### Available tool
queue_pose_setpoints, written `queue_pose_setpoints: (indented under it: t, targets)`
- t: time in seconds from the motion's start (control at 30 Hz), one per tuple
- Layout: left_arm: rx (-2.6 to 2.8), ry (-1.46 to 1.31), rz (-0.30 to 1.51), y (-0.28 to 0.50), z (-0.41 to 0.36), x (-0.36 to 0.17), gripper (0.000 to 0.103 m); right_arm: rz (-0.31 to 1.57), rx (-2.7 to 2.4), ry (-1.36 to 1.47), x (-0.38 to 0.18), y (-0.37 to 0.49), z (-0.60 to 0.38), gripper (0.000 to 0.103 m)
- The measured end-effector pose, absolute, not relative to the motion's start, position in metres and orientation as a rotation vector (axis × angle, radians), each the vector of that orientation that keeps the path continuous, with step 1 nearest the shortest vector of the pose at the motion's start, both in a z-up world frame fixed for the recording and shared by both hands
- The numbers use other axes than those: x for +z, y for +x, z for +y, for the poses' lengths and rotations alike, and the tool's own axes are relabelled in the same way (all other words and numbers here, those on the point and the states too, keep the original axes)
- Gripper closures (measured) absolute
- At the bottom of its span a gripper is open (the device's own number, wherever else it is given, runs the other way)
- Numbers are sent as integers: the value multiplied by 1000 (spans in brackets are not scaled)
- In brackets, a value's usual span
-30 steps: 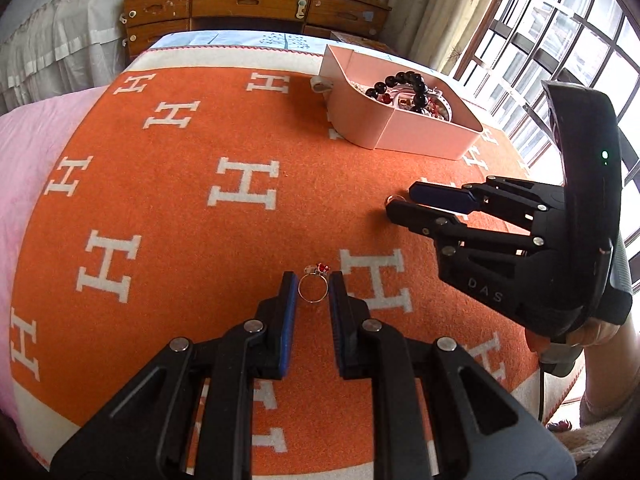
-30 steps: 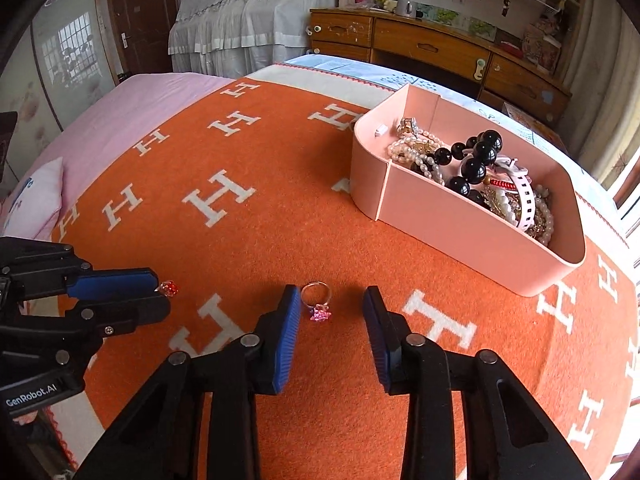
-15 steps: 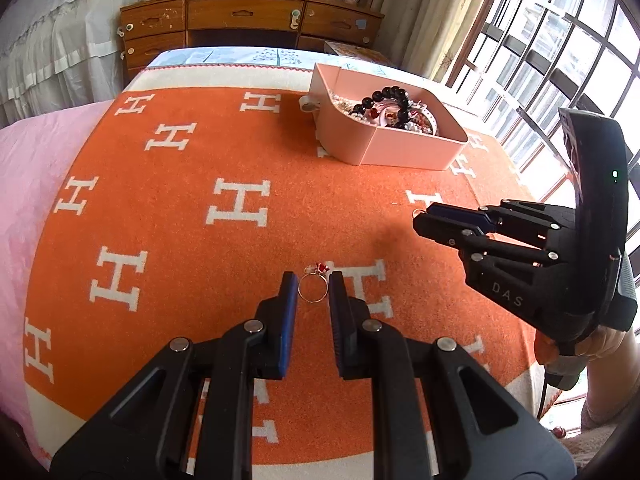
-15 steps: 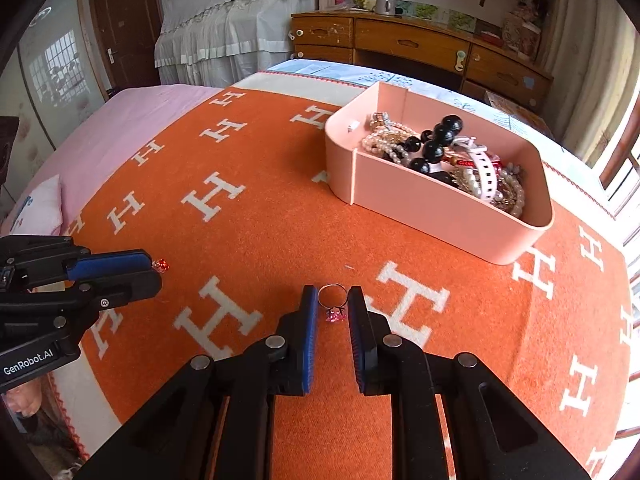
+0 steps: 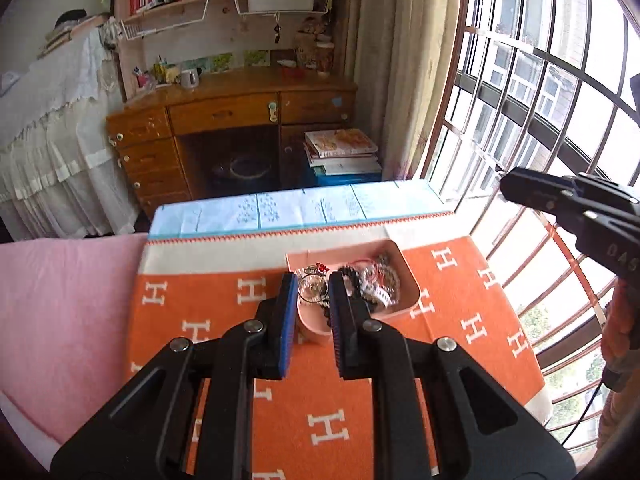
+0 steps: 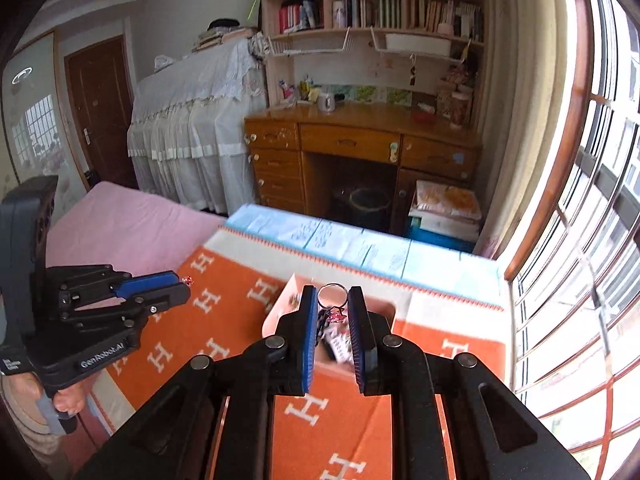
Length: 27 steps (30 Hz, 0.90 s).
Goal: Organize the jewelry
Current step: 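Lower both rings into the pink box and open both tools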
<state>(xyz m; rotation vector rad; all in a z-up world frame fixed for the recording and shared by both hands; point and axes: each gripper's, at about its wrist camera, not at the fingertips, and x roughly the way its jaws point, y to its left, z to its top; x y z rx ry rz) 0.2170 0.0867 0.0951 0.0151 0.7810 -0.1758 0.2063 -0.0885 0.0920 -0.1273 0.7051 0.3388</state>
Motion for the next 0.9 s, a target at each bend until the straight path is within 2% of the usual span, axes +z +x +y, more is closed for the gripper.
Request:
queue_pose_setpoints:
  t: [0.13, 0.23, 0.33, 0.53, 0.7, 0.73, 0.8, 0.83, 0.87, 0.9]
  targets:
    - [-122, 61, 789, 260, 76, 114, 90, 668, 318, -96, 134, 232, -99, 88]
    - [-81, 85, 834, 298, 71, 100, 90, 708, 301, -101, 128, 261, -100, 88]
    - [-63, 90, 909, 335, 67, 63, 90, 816, 286, -99, 90, 300, -100, 88]
    - [-65, 74, 1056, 378, 61, -26, 90, 1085, 269, -43, -34, 362, -98, 88]
    - [-72, 54, 1138, 395, 61, -73, 88, 1185, 257, 3, -87, 388, -97, 88]
    - [-81, 37, 1155, 397, 62, -80, 84, 1195, 258, 23, -95, 390, -97, 87]
    - [-97, -1, 1174, 401, 67, -88, 59, 1206, 264, 56, -104, 395, -98, 85]
    - [-110, -20, 1173, 402, 69, -90, 38, 1202, 261, 63, -108, 396, -96, 83]
    - [-120, -37, 1162, 401, 71, -90, 29, 1194, 259, 66, -110, 397, -95, 78]
    - [-125, -44, 1150, 401, 72, -90, 28, 1183, 257, 65, -110, 397, -94, 77]
